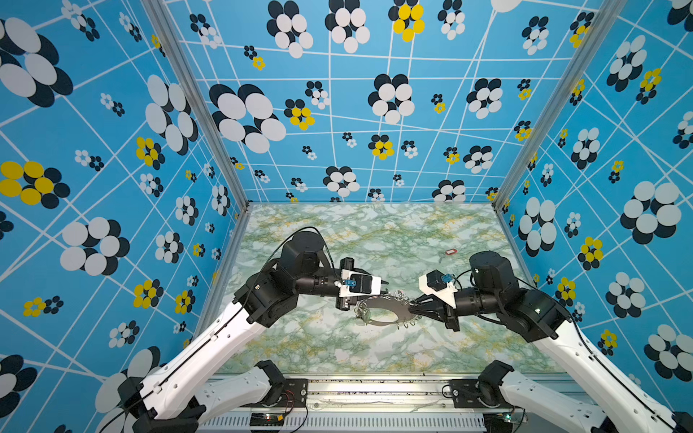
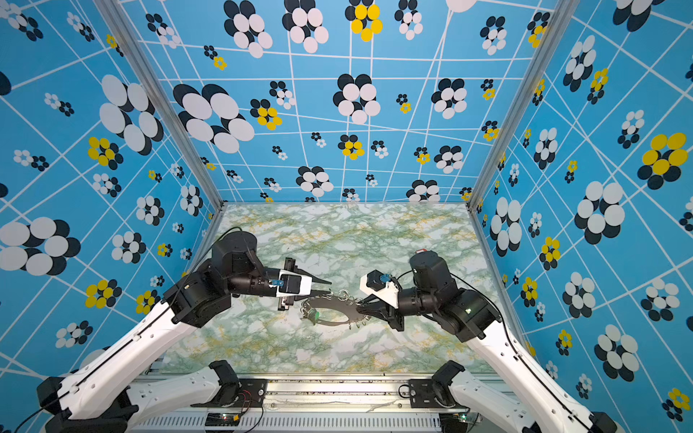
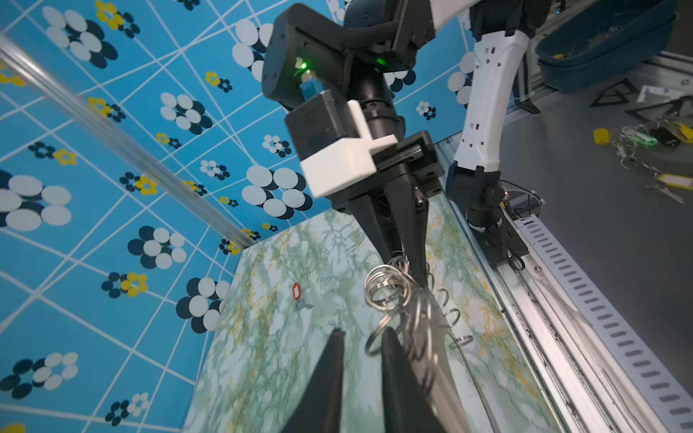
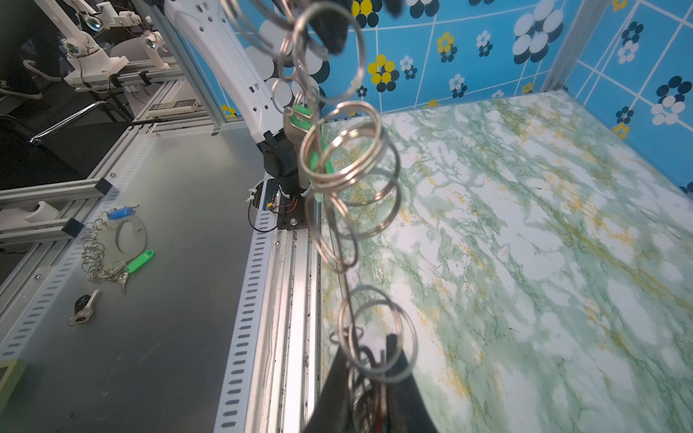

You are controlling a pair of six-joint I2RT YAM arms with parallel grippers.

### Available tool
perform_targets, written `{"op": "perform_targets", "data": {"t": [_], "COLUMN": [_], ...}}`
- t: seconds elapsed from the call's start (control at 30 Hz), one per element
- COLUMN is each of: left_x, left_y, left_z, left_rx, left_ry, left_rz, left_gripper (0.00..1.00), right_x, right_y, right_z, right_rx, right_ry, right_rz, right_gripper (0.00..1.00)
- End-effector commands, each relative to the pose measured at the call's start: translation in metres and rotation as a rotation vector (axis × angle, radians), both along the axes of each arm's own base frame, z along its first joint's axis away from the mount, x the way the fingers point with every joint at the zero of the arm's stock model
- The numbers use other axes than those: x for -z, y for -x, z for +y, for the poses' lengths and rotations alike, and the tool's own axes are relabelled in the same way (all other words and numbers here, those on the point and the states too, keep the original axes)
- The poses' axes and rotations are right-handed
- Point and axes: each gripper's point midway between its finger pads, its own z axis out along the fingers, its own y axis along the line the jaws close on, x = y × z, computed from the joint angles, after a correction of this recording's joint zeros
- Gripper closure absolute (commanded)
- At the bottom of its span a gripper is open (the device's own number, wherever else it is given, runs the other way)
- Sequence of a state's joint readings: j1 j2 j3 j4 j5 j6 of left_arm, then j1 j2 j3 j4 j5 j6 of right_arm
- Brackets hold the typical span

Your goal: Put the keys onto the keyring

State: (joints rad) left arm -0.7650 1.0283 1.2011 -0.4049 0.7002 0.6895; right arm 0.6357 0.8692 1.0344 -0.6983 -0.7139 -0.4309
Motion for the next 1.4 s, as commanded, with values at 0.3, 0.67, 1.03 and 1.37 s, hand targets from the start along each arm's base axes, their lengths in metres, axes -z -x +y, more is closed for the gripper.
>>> {"op": "perform_targets", "data": {"t": [0.3, 0.67, 1.03, 1.37], "left_x": [-0.013, -0.026, 0.018, 0.038], "left_y": [-0.014, -0.021, -0.029, -0.038], "left_z": [0.012, 0.021, -0.029, -0.049], "left_rx": [-0.160, -0.176, -0.074, -0.059], "left_ry": [0.044, 0.104, -0.067, -0.119], "left_rz": [0.145, 0.337, 0.324, 0.349], "left_gripper": [0.23, 0.21, 0.16, 0.42], "right_x": [-0.019, -0.006, -0.006, -0.008], "right_y": [-0.029, -0.044, -0.034, -0.028], "right_z": [-0.015, -0.036, -0.030, -0.025], "right_rx": [0.172, 0.282, 0.202, 0.162], "right_ry": [0.086, 0.210, 0.251, 0.244], "right_rz": [-0.108, -0.187, -0.200, -0.197], "right_gripper": [1.00, 1.00, 1.00, 1.00]}}
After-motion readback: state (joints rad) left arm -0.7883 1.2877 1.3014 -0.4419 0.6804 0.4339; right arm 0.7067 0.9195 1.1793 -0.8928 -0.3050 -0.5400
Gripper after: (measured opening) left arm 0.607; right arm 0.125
